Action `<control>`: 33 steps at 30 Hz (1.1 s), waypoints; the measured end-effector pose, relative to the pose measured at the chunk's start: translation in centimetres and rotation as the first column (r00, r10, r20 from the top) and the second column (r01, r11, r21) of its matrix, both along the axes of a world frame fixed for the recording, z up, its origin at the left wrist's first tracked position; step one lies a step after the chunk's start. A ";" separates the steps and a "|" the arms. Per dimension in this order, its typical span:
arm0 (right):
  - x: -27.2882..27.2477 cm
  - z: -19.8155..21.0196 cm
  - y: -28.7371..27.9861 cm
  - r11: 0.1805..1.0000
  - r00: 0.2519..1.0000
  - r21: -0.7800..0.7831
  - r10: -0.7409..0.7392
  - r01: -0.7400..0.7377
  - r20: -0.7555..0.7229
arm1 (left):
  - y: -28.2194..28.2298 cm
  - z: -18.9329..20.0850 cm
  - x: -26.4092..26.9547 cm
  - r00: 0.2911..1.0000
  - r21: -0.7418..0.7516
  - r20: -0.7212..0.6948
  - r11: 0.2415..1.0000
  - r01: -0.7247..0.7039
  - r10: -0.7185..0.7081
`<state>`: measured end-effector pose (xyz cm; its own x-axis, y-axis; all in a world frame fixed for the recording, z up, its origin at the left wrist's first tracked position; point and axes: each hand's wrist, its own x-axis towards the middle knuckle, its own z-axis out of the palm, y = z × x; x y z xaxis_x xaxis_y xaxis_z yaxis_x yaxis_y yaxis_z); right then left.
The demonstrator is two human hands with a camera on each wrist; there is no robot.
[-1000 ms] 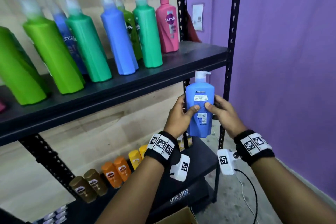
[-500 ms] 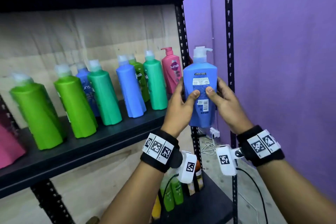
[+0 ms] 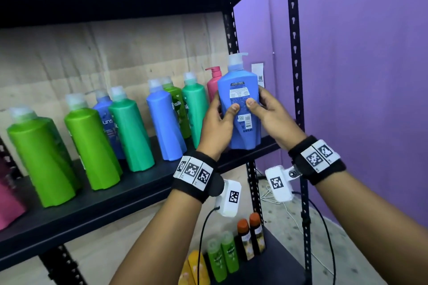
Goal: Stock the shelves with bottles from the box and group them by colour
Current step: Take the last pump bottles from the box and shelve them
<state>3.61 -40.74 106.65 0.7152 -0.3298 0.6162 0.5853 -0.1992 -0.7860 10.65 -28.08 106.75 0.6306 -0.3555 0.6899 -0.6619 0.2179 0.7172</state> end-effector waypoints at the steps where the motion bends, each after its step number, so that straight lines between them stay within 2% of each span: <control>1: 0.3 0.0 -0.1 1.000 1.000 0.004 0.008 -0.008 -0.012 | -0.1 -0.1 0.4 1.000 0.001 -0.011 1.000 -0.004 0.004; 7: 2.3 -0.4 -0.8 1.000 0.997 -0.017 -0.005 0.004 -0.071 | -1.1 -0.9 2.5 0.997 0.018 -0.064 0.999 -0.050 0.051; 12: 4.8 -0.7 -2.2 0.986 0.994 -0.153 -0.073 0.060 -0.080 | -2.4 -0.7 4.5 0.987 0.096 -0.072 0.986 -0.136 0.143; 18: 8.7 -0.8 -4.3 0.966 0.975 -0.220 -0.170 0.136 -0.144 | -4.9 -0.1 6.0 0.964 0.157 -0.119 0.963 -0.218 0.238; 25: 10.3 0.4 -5.2 0.969 0.970 -0.239 -0.121 0.069 -0.211 | -6.3 0.7 7.4 0.940 0.236 -0.178 0.940 -0.246 0.291; 33: 11.2 1.3 -5.4 0.953 0.928 -0.276 -0.209 0.123 -0.308 | -6.9 1.4 8.3 0.924 0.307 -0.203 0.917 -0.256 0.326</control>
